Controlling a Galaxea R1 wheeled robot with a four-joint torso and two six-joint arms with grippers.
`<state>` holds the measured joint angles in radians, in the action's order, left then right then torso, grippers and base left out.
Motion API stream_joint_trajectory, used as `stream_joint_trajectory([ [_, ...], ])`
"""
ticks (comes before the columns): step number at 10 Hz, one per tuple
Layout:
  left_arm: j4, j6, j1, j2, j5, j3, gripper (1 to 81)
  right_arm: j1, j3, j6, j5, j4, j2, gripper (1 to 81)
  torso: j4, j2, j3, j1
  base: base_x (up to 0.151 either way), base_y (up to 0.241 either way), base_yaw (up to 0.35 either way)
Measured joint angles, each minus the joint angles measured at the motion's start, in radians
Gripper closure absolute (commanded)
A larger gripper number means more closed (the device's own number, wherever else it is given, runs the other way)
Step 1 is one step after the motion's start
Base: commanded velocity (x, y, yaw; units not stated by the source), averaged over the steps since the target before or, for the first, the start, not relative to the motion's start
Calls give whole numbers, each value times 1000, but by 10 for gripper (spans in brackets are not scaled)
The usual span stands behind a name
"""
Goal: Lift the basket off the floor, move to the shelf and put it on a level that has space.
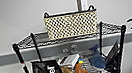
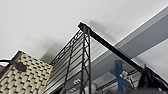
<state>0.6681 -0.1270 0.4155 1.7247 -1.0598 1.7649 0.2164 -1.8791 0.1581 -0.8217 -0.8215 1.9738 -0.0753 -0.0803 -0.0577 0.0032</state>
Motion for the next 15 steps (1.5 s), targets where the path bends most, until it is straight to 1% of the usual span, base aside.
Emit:
stream_joint_trajectory([
  [2, -29, 0, -88, -38, 5, -6, 10, -98, 38, 0, 2, 29, -13, 10, 0, 0, 0, 0, 0, 0, 0],
  [3, -39, 3, -140, -46, 21, -8, 10, -154, 50, 0, 4, 40, -24, 10, 0, 0, 0, 0, 0, 0, 0],
  [6, -45, 22, -331, -47, 106, -50, 10, -323, 55, -1, 34, 66, -41, 10, 0, 0, 0, 0, 0, 0, 0],
  [8, -49, 29, -461, -51, 186, -99, 10, -441, 65, -8, 77, 68, -32, 10, 0, 0, 0, 0, 0, 0, 0],
  [11, -51, 47, -663, -26, 323, -195, 10, -644, 65, -45, 160, 76, 17, 10, 0, 0, 0, 0, 0, 0, 0],
  [13, -51, 52, -778, -14, 411, -219, 10, -751, 61, -71, 223, 74, 60, 10, 0, 0, 0, 0, 0, 0, 0],
  [15, -51, 74, -904, 20, 493, -231, 10, -865, 39, -103, 279, 75, 94, 10, 0, 0, 0, 0, 0, 0, 0],
])
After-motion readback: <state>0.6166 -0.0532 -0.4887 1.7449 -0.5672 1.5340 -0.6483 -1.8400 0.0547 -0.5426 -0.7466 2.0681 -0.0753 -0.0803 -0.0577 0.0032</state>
